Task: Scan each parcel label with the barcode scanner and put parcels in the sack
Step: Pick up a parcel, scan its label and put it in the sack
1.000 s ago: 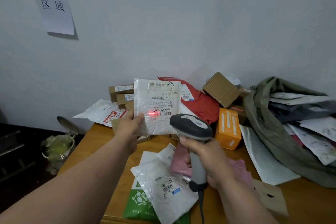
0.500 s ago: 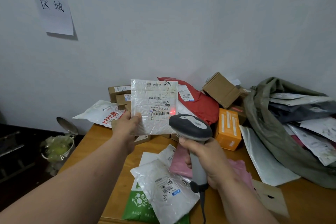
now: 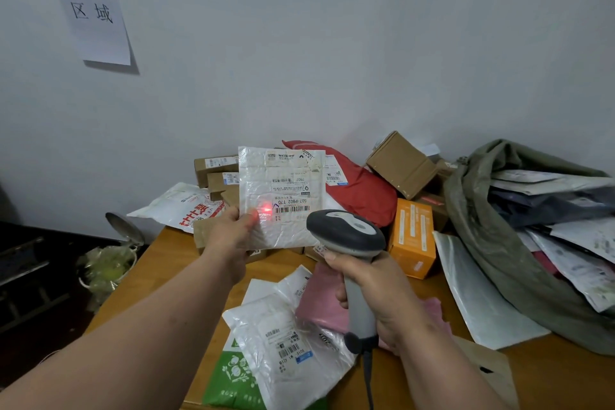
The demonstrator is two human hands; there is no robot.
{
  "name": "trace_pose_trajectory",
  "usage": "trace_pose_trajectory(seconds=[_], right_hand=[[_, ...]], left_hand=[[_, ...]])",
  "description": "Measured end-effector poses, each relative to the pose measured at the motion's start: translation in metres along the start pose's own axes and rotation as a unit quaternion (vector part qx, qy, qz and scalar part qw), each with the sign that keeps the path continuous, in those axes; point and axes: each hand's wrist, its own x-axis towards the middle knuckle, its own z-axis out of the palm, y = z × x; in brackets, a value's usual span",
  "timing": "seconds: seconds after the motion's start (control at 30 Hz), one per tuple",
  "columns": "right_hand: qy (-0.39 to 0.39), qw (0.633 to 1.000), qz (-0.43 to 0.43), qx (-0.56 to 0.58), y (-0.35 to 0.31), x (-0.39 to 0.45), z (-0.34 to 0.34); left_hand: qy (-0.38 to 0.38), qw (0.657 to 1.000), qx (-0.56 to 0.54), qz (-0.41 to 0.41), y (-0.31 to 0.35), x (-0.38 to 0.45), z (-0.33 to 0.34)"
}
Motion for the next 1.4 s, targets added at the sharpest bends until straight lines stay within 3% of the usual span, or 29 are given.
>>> trace_pose_trajectory(seconds=[0.37,0.6,0.9,1.03,1.27,1.4], right_hand=[[-0.021,1.000,0.010,-0.009,-0.003,0.012,-0.049],[0.000,1.000,0.020,0.013,-0.001,0.017,-0.085],[0.111,0.992,0.028,0.047,-0.004,0.032,-0.127],[0.195,0.977,0.030,0.077,-0.005,0.038,-0.149],[0.246,0.952,0.009,0.185,-0.006,0.044,-0.209],[0.290,0.932,-0.034,0.216,-0.009,0.062,-0.261]], left_hand=[[0.018,1.000,-0.004,0.011,-0.014,-0.003,0.049],[-0.017,1.000,0.023,0.002,-0.032,0.004,0.084],[-0.118,0.991,0.062,-0.024,-0.037,0.032,0.148],[-0.153,0.985,0.061,-0.048,-0.041,0.041,0.187],[-0.220,0.969,0.044,-0.105,-0.057,0.035,0.285],[-0.253,0.961,0.069,-0.091,-0.070,0.035,0.356]])
